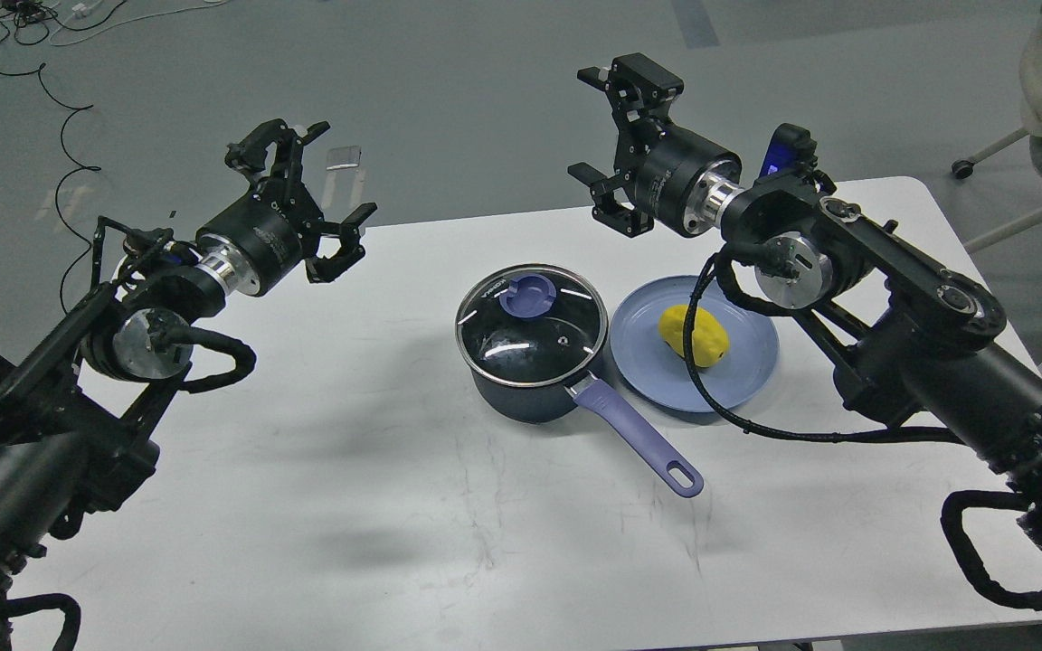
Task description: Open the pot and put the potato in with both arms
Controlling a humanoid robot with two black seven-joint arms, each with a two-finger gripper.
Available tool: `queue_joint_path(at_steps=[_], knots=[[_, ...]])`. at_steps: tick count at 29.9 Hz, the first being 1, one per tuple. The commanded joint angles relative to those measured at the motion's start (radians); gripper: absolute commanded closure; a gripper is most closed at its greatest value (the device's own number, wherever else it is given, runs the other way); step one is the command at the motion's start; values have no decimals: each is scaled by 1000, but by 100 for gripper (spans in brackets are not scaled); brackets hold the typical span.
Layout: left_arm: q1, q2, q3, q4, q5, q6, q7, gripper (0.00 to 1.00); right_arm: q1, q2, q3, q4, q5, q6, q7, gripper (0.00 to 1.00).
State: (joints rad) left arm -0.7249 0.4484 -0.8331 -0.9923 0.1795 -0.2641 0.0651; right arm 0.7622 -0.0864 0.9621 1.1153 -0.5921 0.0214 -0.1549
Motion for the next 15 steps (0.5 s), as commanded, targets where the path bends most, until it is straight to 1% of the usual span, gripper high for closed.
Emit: queue_joint_path(at_steps=[1,3,5,6,7,9,11,12,13,15], knots=[[-1,-2,0,-2,2,-33,-19,2,0,-3,1,0,0,0,0,0],[-1,-2,2,-2,3,-56,-45,2,0,-3,1,0,0,0,0,0],[-2,4,5,-2,59,-75,-120,2,2,-9,1,-2,0,3,0,0],[-5,6,11,-2,90,-75,-142,2,2,-15,3,-2,0,3,0,0],[-11,10,22,-3,171,-73,-190,2,2,-26,3,-2,2,3,0,0],[-24,12,23,-3,265,-69,-244,2,0,-30,1,-2,2,3,-2,0],[-42,16,23,-3,458,-38,-365,2,0,-39,1,0,2,5,0,0],[-44,15,23,-3,501,-23,-401,2,-1,-41,3,0,2,3,0,0],[-47,15,23,-3,584,3,-451,2,-1,-42,4,0,2,5,0,0],[-62,15,25,-3,706,46,-505,2,-3,-42,4,0,2,3,0,0]])
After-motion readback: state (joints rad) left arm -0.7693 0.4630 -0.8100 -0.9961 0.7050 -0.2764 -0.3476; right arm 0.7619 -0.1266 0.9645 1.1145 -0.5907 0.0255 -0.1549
